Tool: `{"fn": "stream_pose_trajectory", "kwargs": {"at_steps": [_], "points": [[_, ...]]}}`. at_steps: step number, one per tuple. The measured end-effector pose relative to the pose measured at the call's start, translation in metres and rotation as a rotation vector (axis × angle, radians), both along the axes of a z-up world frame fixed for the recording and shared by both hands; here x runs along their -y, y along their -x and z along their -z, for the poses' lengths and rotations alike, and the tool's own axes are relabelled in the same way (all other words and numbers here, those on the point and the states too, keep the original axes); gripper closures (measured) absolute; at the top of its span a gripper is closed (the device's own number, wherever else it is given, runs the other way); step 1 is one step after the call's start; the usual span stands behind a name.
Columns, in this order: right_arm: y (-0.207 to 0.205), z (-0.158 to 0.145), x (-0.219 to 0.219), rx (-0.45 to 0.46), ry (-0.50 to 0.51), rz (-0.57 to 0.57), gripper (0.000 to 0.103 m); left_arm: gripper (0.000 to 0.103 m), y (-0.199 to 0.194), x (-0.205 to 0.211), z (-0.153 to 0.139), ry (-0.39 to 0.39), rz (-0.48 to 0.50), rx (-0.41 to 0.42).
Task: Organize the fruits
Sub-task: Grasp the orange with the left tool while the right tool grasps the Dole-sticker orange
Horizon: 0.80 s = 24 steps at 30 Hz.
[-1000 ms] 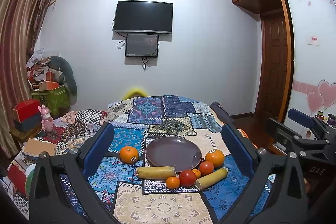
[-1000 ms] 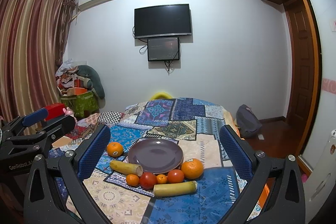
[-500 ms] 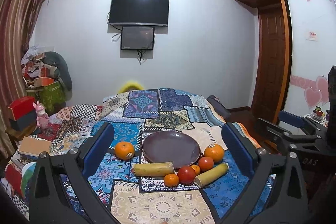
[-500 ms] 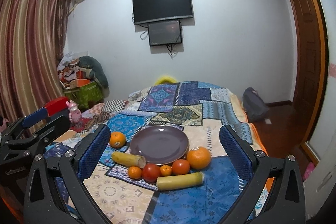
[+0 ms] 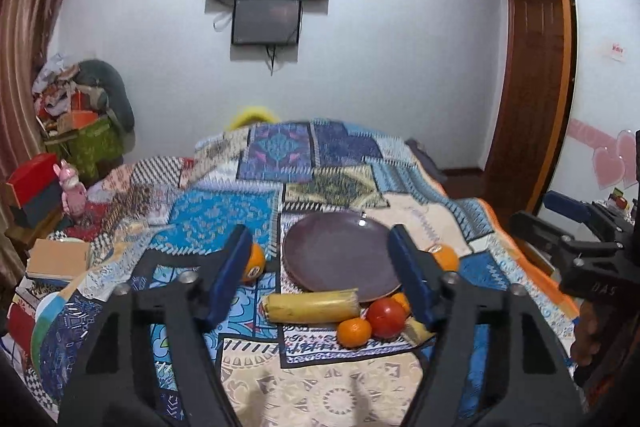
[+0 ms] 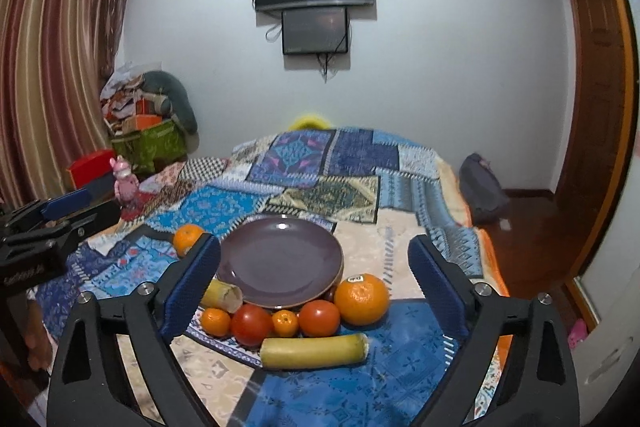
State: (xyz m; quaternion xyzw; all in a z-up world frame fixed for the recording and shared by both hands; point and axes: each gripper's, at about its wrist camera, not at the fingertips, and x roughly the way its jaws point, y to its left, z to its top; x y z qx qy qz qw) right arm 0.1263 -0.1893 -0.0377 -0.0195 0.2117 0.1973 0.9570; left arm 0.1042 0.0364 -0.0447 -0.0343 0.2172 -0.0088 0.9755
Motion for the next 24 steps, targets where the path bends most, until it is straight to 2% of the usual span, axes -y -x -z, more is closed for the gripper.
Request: {"fn": "stream_pose_trajectory", "kwargs": {"at_steps": [5, 7, 10, 15, 24], "points": [[-0.030, 0.017, 0.006, -0.085, 0.019, -0.008, 0.019, 0.048, -0.029, -0.015, 0.016, -0.037, -0.009, -0.066], [-0.042, 0.025, 0.009, -0.128, 0.020, -0.012, 0.020, 0.048, -0.043, -0.022, 0.023, -0.037, -0.017, -0.100], [-0.063, 0.038, 0.012, -0.191, 0.024, -0.015, 0.028, 0.048, -0.066, -0.036, 0.035, -0.044, -0.042, -0.155], [-0.087, 0.057, 0.011, -0.241, 0.084, -0.001, 0.029, 0.048, -0.099, -0.060, 0.058, -0.030, -0.046, -0.247], [-0.116, 0.096, 0.008, -0.350, 0.128, -0.013, 0.029, 0.048, -0.154, -0.087, 0.106, 0.007, -0.061, -0.426]]}}
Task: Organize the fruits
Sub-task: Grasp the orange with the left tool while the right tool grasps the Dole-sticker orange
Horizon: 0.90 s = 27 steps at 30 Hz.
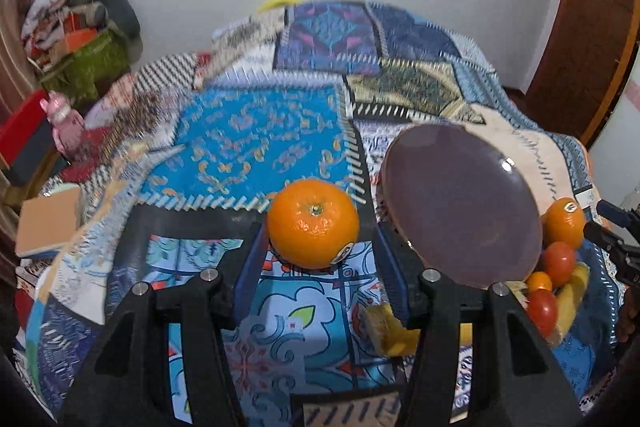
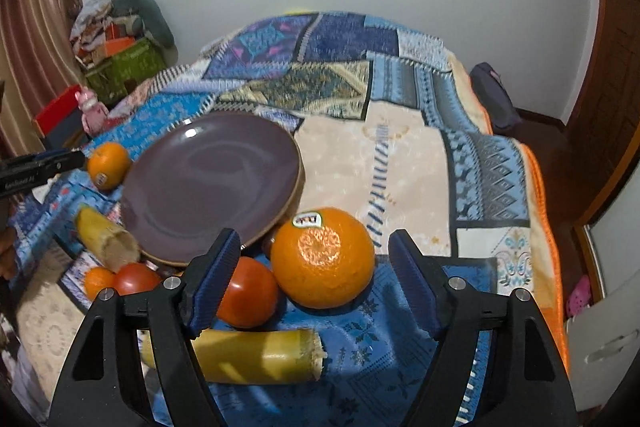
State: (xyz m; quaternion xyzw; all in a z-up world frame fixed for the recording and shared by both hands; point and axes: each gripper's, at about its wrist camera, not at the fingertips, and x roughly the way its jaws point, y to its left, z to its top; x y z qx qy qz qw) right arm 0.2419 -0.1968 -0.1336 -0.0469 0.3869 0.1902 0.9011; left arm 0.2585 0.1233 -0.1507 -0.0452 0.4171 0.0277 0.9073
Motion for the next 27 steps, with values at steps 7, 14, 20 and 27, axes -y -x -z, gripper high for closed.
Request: {"fn": "stream_pose_trajectory", "kwargs": {"at_steps": [7, 14, 20, 27], "points": [[-0.014, 0.017, 0.005, -0.058, 0.022, 0.027, 0.029, 0.037, -0.019, 0.000, 0.019, 0.032, 0.012, -0.076], [-0.015, 0.020, 0.004, -0.070, 0.007, 0.010, 0.029, 0.032, -0.029, 0.005, 0.022, -0.028, 0.007, -0.102], [-0.019, 0.021, 0.006, -0.081, -0.006, 0.003, 0.029, 0.032, -0.045, -0.013, 0.038, 0.049, -0.051, -0.167], [-0.024, 0.024, 0.005, -0.106, -0.028, 0.003, 0.029, 0.037, -0.048, -0.007, 0.040, 0.018, -0.041, -0.152]]}}
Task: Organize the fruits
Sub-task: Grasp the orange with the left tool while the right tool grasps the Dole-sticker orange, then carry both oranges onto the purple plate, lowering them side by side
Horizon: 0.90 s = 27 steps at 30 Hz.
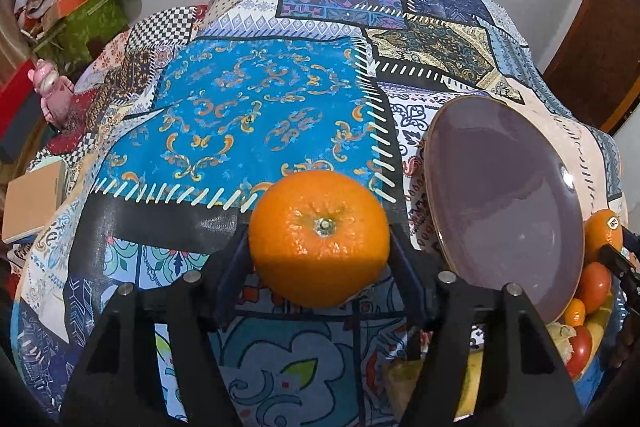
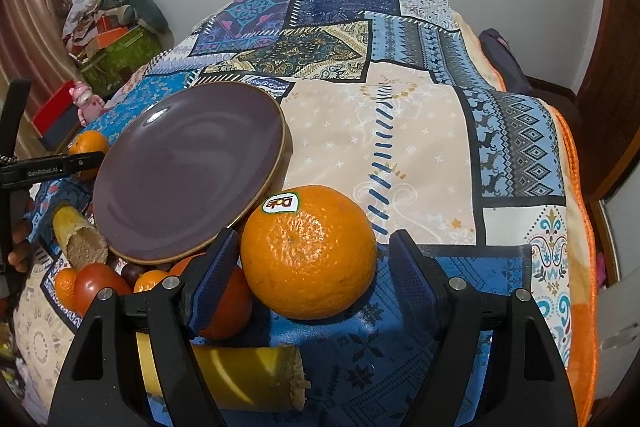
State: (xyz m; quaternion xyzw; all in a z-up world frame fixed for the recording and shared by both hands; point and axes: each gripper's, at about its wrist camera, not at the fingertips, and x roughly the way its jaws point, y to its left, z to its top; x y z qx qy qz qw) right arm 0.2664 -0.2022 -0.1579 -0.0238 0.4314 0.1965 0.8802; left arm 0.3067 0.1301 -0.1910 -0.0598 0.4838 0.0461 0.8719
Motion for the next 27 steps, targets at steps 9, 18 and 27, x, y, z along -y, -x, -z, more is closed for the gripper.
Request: {"fn": "stream_pose_trajectory", "kwargs": {"at_steps": [9, 18, 27], "points": [[-0.008, 0.007, 0.004, -0.050, -0.046, 0.014, 0.028, 0.038, 0.013, 0.009, -0.008, -0.025, 0.035, 0.027], [-0.007, 0.007, -0.004, -0.042, -0.025, -0.004, 0.034, 0.038, 0.040, 0.026, -0.033, -0.048, 0.083, 0.094], [-0.014, 0.012, -0.001, -0.074, -0.053, 0.010, 0.035, 0.038, 0.051, 0.036, -0.050, -0.034, 0.107, 0.123]]}}
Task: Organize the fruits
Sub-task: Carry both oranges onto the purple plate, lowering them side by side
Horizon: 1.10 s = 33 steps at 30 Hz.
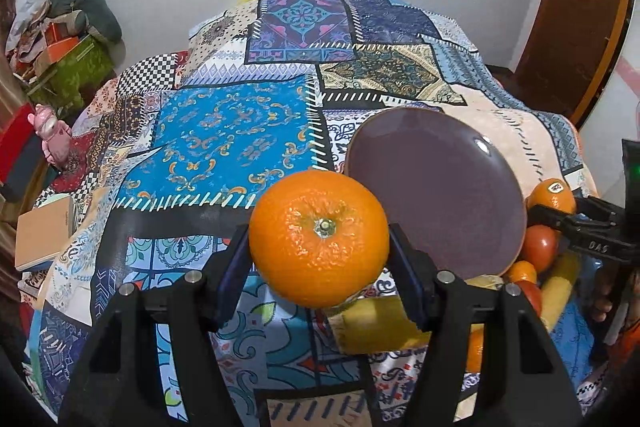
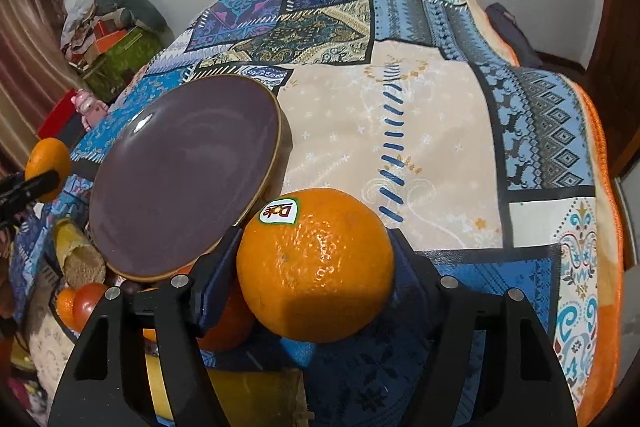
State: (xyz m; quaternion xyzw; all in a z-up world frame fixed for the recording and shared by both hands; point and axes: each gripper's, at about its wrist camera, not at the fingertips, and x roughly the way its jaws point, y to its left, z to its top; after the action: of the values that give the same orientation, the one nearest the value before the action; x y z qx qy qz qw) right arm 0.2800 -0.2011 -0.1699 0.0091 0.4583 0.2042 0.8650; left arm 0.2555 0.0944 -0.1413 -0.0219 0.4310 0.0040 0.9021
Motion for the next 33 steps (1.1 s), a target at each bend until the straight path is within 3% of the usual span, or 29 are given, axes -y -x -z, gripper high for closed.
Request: {"fn": "stream_pose_trajectory", "kwargs": {"at_steps": [8, 16, 23, 33], "points": [[0.004, -0.006, 0.013, 0.010, 0.000, 0.028, 0.036, 0.038, 0.004, 0.008, -0.011, 0.003, 0.011, 0.028], [0.004, -0.032, 0.019, 0.066, -0.009, 0.032, 0.036, 0.038, 0.000, 0.026, -0.021, -0.008, 0.055, 0.052], [-0.002, -0.053, -0.008, 0.126, -0.020, -0.026, 0.036, 0.038, -0.017, 0.040, -0.025, 0.029, 0.088, 0.050], [-0.021, -0.051, -0.056, 0.130, -0.026, -0.104, 0.036, 0.038, -0.044, 0.052, -0.010, 0.041, 0.102, 0.023]]}}
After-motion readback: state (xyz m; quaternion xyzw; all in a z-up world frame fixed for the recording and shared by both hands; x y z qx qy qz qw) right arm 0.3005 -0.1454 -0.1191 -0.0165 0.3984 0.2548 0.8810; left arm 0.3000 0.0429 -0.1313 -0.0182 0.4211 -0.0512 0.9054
